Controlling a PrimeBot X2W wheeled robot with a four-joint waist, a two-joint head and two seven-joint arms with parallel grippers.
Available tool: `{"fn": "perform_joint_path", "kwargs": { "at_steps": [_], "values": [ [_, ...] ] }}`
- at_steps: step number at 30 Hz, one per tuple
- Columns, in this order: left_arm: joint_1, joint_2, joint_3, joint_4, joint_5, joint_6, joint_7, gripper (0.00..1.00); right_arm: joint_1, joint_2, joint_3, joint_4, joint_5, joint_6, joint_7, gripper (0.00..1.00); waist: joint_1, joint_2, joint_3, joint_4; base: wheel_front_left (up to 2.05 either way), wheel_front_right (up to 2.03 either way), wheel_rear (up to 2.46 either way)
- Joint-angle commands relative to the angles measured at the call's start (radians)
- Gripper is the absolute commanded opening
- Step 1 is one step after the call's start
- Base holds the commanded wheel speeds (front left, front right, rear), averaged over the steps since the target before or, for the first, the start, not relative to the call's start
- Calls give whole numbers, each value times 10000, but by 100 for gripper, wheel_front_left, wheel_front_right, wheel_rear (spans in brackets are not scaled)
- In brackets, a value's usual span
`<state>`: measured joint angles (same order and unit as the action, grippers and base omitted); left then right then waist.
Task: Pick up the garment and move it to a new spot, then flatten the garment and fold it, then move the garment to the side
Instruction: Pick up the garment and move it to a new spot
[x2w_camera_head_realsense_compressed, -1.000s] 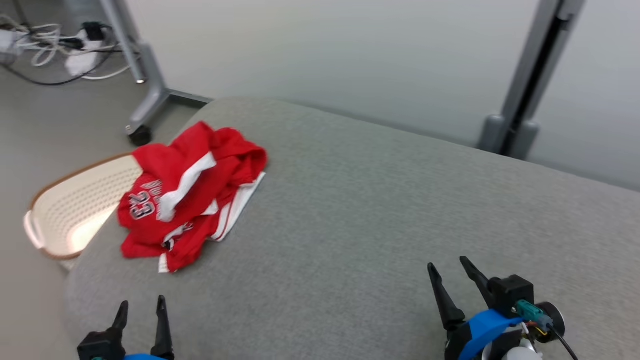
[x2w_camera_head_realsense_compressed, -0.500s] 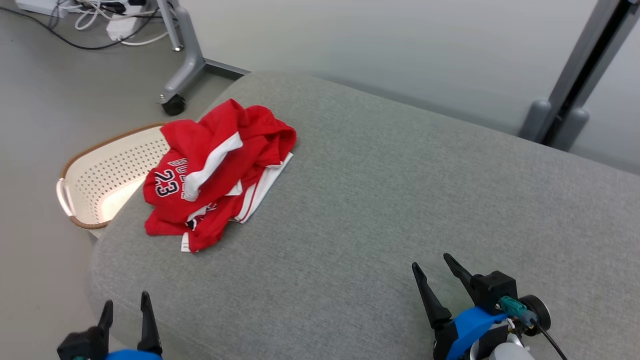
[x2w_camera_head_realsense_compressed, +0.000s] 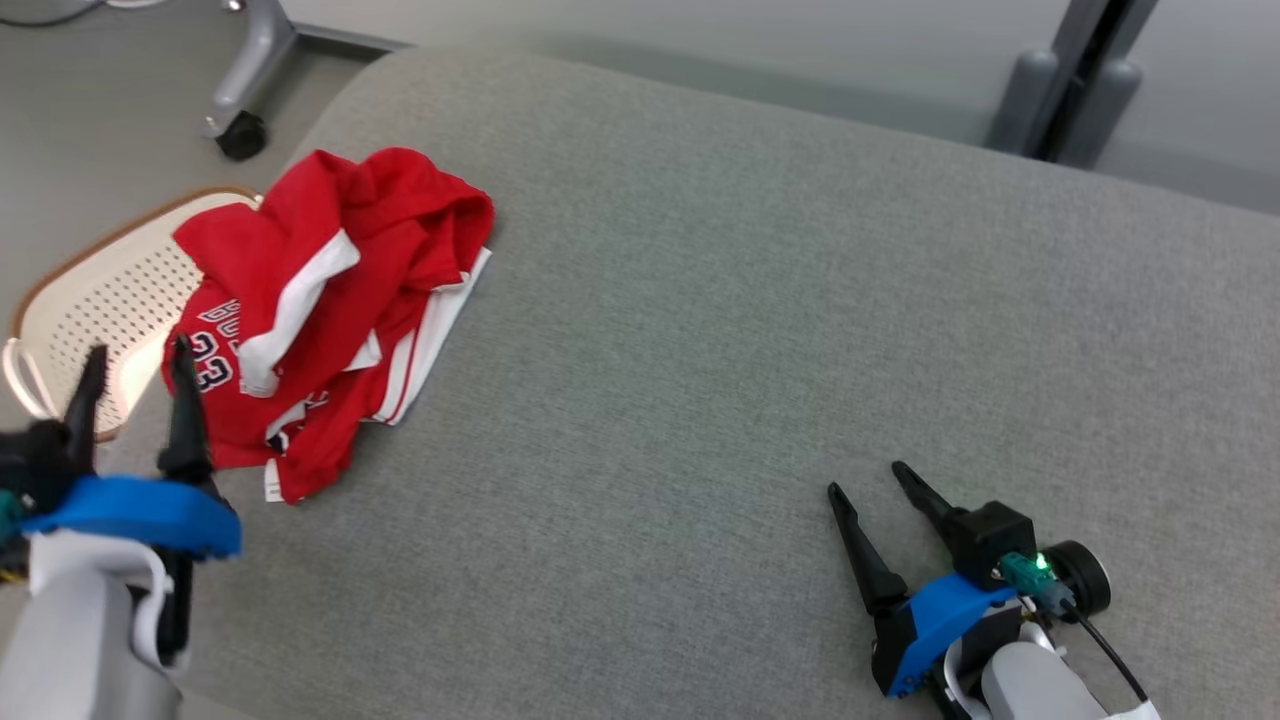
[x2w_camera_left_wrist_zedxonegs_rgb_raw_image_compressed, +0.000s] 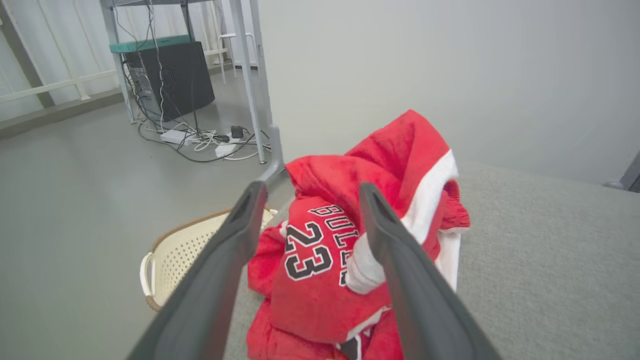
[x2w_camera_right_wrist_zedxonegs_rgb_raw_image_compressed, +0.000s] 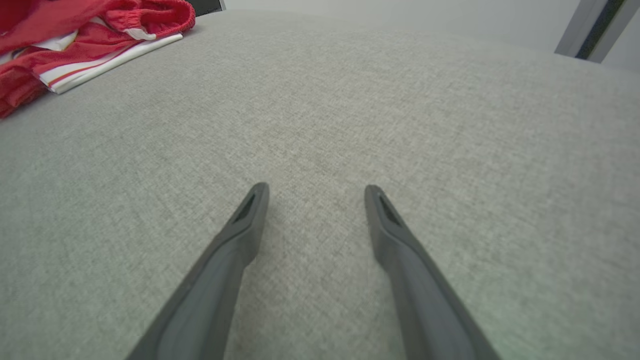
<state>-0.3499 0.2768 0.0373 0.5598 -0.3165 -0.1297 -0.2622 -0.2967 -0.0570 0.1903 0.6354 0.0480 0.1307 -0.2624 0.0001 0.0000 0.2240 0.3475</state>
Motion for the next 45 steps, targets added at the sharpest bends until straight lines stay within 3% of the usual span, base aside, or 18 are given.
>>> {"fn": "perform_joint_path", "kwargs": {
  "at_steps": [1, 6, 13, 20, 25, 26, 27, 31, 36, 45],
  "values": [
    [-408, 321, -225, 66, -168, -14, -41, 100, -183, -61, -6, -4, -29, 1, -35, 100, -1, 0, 153, -71, 0, 0, 0],
    [-1652, 1329, -1585, 477, -1063, -15, -34, 100, -361, -100, 1, 49, -157, -5, -4, 100, -1, 0, 634, -385, 0, 0, 0],
    [-3199, 2323, -3868, 1170, -3181, -16, 284, 100, -611, -220, -94, 217, -262, -11, 26, 100, -1, 0, 1158, -783, 0, 0, 0],
    [-3798, 2805, -5315, 1961, -5381, -17, 1419, 100, -791, -263, -99, 393, -304, -22, 60, 100, -1, 0, 1531, -1241, 0, 0, 0],
    [-3734, 2736, -5809, 2910, -6272, -17, 1910, 100, -861, -267, -148, 553, -327, -31, 73, 100, -1, 0, 1723, -1491, 0, 0, 0],
    [-3733, 2704, -5954, 3006, -6346, -17, 1956, 73, -851, -261, -165, 574, -335, -38, 76, 100, -1, 0, 1738, -1513, 0, 0, 0],
    [-3749, 2703, -5997, 3150, -6480, -17, 1914, 0, -837, -256, -191, 591, -335, -39, 90, 100, -1, 0, 1750, -1527, 0, 0, 0],
    [-3792, 2647, -6274, 3591, -6790, -17, 1879, 0, -743, -257, -207, 667, -314, -50, 95, 100, -1, 0, 1663, -1538, 0, 0, 0],
    [-4167, 2856, -6517, 3430, -6802, -17, 853, 0, -581, -175, -170, 580, -182, -42, 55, 100, -1, 0, 1197, -1517, 0, 0, 0],
    [-4955, 3218, -7008, 1632, -6310, -17, -13, 0, -203, 20, 78, 269, 322, -3, -14, 100, -1, 0, -166, -1821, 0, 0, 0]
  ]
}}
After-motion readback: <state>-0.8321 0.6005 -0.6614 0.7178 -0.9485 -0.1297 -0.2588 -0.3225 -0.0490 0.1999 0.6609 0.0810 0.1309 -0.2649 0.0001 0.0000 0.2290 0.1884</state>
